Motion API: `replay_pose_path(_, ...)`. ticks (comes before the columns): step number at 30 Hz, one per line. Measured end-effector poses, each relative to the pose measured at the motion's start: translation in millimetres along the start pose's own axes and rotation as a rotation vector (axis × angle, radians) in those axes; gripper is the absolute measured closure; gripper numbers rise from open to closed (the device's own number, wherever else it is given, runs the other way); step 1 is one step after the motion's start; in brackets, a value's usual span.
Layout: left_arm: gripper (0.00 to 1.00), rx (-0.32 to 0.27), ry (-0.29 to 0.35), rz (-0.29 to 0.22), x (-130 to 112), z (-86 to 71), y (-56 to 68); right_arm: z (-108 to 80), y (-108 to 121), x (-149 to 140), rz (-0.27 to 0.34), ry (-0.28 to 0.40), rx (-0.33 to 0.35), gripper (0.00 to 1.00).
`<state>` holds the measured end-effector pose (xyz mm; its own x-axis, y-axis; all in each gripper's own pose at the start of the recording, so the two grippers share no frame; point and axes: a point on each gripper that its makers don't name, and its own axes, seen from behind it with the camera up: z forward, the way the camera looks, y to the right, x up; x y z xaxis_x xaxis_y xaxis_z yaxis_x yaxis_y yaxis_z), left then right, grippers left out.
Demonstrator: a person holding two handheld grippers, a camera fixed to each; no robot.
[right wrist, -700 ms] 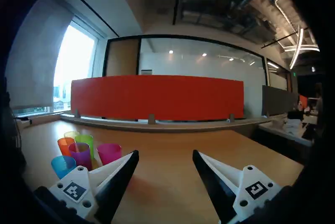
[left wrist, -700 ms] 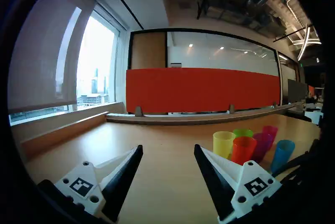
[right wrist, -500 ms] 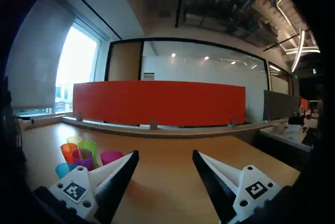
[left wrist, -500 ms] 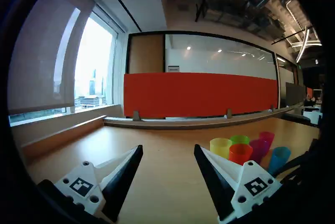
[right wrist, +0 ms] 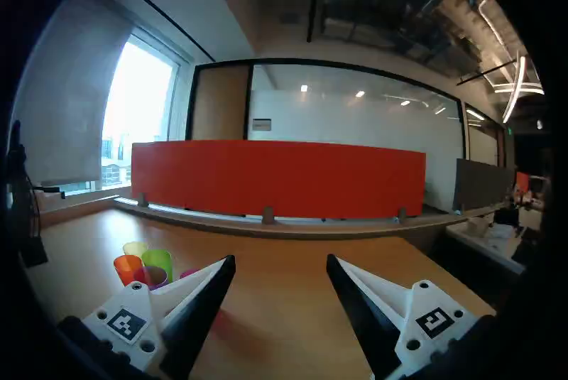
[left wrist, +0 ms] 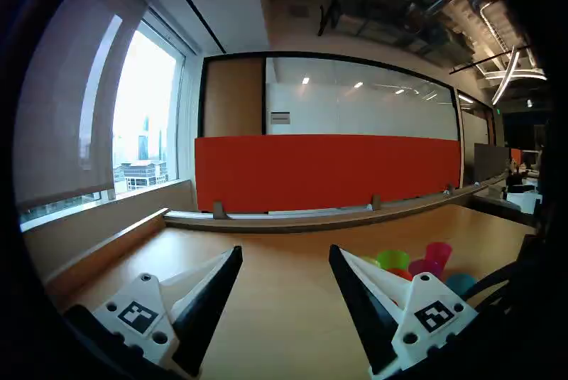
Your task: Pour water
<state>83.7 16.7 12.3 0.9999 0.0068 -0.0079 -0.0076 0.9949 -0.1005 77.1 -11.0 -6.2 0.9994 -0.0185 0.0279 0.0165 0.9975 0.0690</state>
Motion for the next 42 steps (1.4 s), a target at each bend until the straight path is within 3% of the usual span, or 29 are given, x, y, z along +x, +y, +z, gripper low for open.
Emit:
replay_pose_path(5,0.10,-0.009,0.030,0.001,27.0,2.3,-3.5,2.8,-3.4,19.8,0.002,-0.001,0.023,0.01)
replay_pose_path(14,0.10,-0.022,-0.032,-0.002,38.0,12.1,-4.4,9.5,-11.0,60.4,0.001,0.004,0.063,0.00)
replay_pose_path(26,0.10,-0.064,-0.031,-0.027,61.0,21.0,-3.3,15.5,-21.6,78.0,0.022,-0.004,0.108,0.01)
replay_pose_path(32,0.10,-0.097,-0.041,-0.040,67.5,20.8,3.3,18.3,-28.2,80.1,0.014,-0.007,0.129,0.01)
replay_pose_path(42,0.10,-0.209,-0.034,-0.050,78.5,18.5,22.6,20.5,-44.1,93.0,-0.034,0.026,0.193,0.01)
